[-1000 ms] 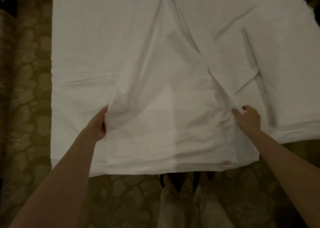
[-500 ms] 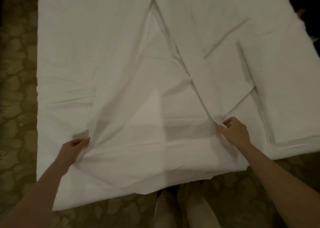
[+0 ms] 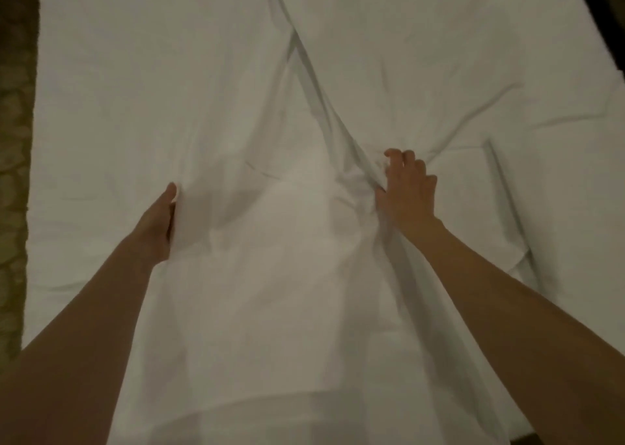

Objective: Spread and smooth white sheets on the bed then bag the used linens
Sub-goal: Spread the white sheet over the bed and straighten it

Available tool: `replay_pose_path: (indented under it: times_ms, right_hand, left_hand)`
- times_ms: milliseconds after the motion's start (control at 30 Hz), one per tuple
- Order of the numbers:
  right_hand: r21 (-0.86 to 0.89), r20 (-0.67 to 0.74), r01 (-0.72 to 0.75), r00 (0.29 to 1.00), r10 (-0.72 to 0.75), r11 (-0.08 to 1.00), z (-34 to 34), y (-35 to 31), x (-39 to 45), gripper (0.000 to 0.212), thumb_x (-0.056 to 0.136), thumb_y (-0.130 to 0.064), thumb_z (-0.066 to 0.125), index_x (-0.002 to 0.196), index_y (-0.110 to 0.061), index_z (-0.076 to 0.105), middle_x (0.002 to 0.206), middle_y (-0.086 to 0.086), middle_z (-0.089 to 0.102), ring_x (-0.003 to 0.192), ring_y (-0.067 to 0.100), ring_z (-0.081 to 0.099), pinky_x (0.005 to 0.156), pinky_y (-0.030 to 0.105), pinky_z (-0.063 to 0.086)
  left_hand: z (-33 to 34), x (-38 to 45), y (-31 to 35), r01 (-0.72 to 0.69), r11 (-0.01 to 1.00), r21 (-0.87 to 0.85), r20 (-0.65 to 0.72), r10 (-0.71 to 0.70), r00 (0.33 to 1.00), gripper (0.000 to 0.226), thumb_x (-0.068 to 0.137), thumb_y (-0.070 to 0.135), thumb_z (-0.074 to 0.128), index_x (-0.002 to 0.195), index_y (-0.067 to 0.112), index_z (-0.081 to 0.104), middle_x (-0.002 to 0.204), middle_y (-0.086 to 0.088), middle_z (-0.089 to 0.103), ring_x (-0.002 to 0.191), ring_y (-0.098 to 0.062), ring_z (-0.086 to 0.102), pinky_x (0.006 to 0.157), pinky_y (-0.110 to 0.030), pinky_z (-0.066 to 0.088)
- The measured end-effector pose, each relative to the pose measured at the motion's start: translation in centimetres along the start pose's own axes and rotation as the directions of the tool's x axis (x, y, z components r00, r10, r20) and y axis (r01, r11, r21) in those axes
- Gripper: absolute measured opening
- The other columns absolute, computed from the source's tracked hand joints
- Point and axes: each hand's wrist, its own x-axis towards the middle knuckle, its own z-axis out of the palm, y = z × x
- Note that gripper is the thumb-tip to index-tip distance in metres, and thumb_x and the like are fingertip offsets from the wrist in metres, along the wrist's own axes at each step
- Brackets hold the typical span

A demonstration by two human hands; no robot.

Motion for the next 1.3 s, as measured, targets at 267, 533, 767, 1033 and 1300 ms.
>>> replay_pose_path:
  times_ms: [267, 533, 767, 1033, 1300]
  right_hand:
    - [0.058, 0.124, -0.016, 0.992, 0.009, 0.998, -0.5, -1.2, 9.0, 0.030, 0.096, -0.019, 0.051, 0.123, -0.004, 0.048, 0.119, 0.017, 0.051, 0.108, 0.035, 0.053, 0.082, 0.038, 0.041]
    - [0.401, 0.198, -0.170, 0.976, 0.096, 0.900, -1.2, 1.2, 12.1, 0.030, 0.098, -0.025, 0.049, 0.105, 0.001, 0.062, 0.104, 0.016, 0.064, 0.087, 0.027, 0.056, 0.071, 0.025, 0.031]
    - [0.384, 0.245, -0.179, 0.966, 0.086, 0.906, 0.2, -1.4, 11.2, 0.040, 0.097, -0.038, 0.052, 0.118, -0.003, 0.055, 0.110, 0.015, 0.062, 0.102, 0.033, 0.057, 0.079, 0.034, 0.039]
    - [0.601, 0.100, -0.290, 0.952, 0.290, 0.745, -3.4, 4.8, 15.8, 0.047, 0.082, -0.040, 0.069, 0.108, 0.000, 0.067, 0.109, 0.017, 0.069, 0.093, 0.018, 0.061, 0.080, 0.034, 0.047]
    - [0.517, 0.130, -0.381, 0.920, 0.369, 0.767, -1.5, 5.1, 14.6, 0.052, 0.085, -0.044, 0.068, 0.112, 0.001, 0.066, 0.112, 0.020, 0.067, 0.106, 0.032, 0.062, 0.082, 0.034, 0.044]
  left_hand:
    - [3.6, 4.1, 6.8, -0.033, 0.998, -0.048, 0.094, 0.037, 0.995, 0.058, 0.100, 0.035, 0.045, 0.052, 0.019, 0.075, 0.056, 0.005, 0.067, 0.047, -0.008, 0.064, 0.043, -0.017, 0.049]
    - [5.2, 5.9, 9.2, -0.113, 0.985, -0.129, -0.033, 0.109, 0.993, 0.009, 0.091, 0.024, 0.065, 0.095, 0.020, 0.072, 0.086, 0.001, 0.070, 0.064, -0.006, 0.069, 0.070, -0.025, 0.058]
    - [6.9, 6.5, 8.3, -0.301, 0.952, -0.059, -0.246, 0.279, 0.928, 0.028, 0.081, 0.014, 0.077, 0.108, 0.016, 0.068, 0.090, 0.003, 0.068, 0.076, -0.004, 0.065, 0.074, -0.017, 0.055]
    - [-3.3, 7.9, 11.8, -0.413, 0.907, 0.083, -0.405, 0.409, 0.818, 0.043, 0.079, 0.015, 0.078, 0.119, 0.006, 0.066, 0.063, 0.018, 0.069, 0.064, 0.004, 0.063, 0.083, -0.022, 0.056]
    - [-1.9, 7.3, 8.7, -0.154, 0.985, -0.075, -0.310, 0.124, 0.943, 0.017, 0.083, 0.021, 0.075, 0.095, 0.014, 0.066, 0.070, 0.006, 0.070, 0.054, -0.007, 0.063, 0.037, -0.028, 0.051]
